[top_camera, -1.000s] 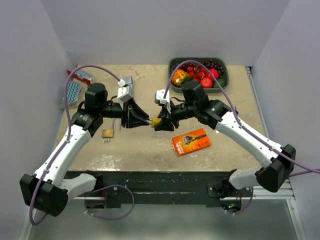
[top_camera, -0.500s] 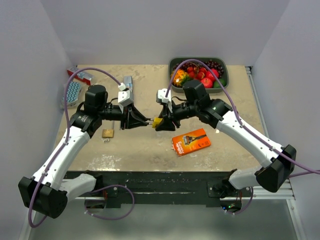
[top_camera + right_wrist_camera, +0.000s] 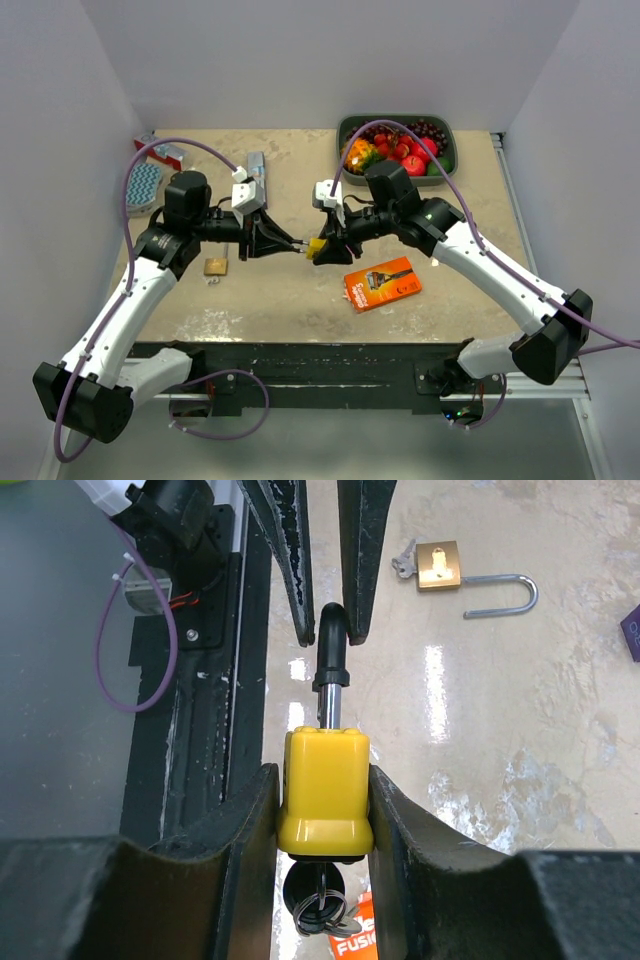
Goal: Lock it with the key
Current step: Lock the lock.
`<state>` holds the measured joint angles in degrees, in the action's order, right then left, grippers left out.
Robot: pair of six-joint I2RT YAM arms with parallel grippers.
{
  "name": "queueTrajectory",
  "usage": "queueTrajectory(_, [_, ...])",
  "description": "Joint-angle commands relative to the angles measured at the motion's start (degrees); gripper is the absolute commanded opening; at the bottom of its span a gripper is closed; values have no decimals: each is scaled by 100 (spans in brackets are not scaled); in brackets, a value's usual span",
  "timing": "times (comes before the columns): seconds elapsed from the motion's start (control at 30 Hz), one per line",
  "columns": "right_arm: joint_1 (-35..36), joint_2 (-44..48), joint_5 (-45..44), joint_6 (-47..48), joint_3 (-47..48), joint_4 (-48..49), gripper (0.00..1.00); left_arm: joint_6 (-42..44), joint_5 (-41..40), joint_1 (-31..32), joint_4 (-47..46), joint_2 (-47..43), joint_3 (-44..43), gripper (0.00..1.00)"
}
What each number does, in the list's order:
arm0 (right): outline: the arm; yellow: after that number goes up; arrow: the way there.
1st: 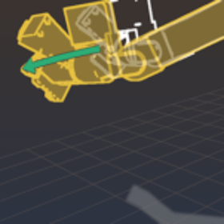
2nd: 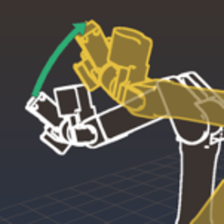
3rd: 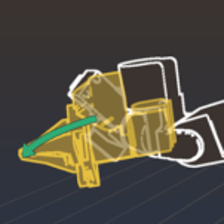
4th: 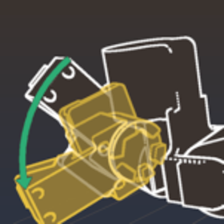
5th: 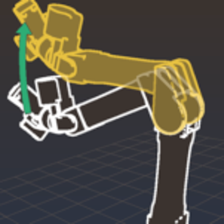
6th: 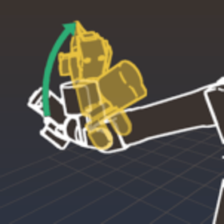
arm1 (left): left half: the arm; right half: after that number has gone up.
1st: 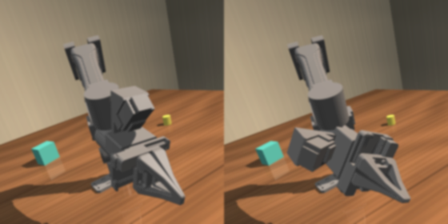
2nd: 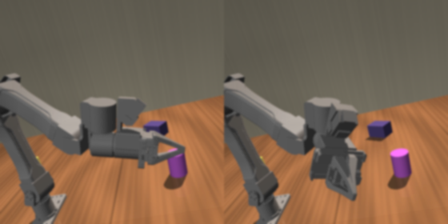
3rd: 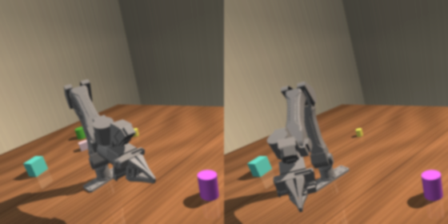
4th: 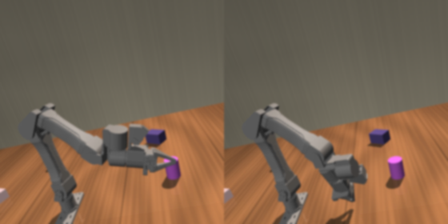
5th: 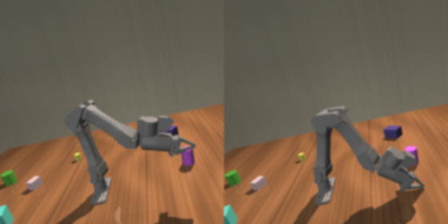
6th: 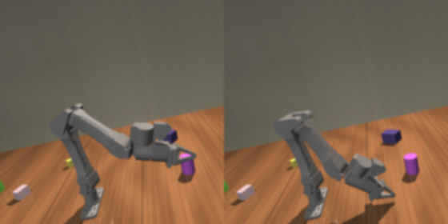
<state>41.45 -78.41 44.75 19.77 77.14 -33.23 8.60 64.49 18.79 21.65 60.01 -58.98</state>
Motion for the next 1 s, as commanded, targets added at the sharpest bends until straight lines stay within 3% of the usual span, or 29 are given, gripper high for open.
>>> queueTrajectory(0.0, [-14,10,288,36,372,212,0,1,231,29,-223,-59,27,26])
queueTrajectory(0.2, [-14,-16,376,44,407,221,0,54,274,37,-223,-16,27,23])
queueTrajectory(0.3, [-6,-34,420,71,433,221,0,124,310,72,-161,-7,44,17])
queueTrajectory(0.43, [12,-69,464,132,459,177,0,116,319,134,-205,37,27,0])
queueTrajectory(0.7, [91,-253,279,98,600,528,0,-183,205,477,-363,169,141,0])
queueTrajectory(0.97, [407,-394,438,-43,740,914,0,-1220,152,600,-1584,134,817,0])
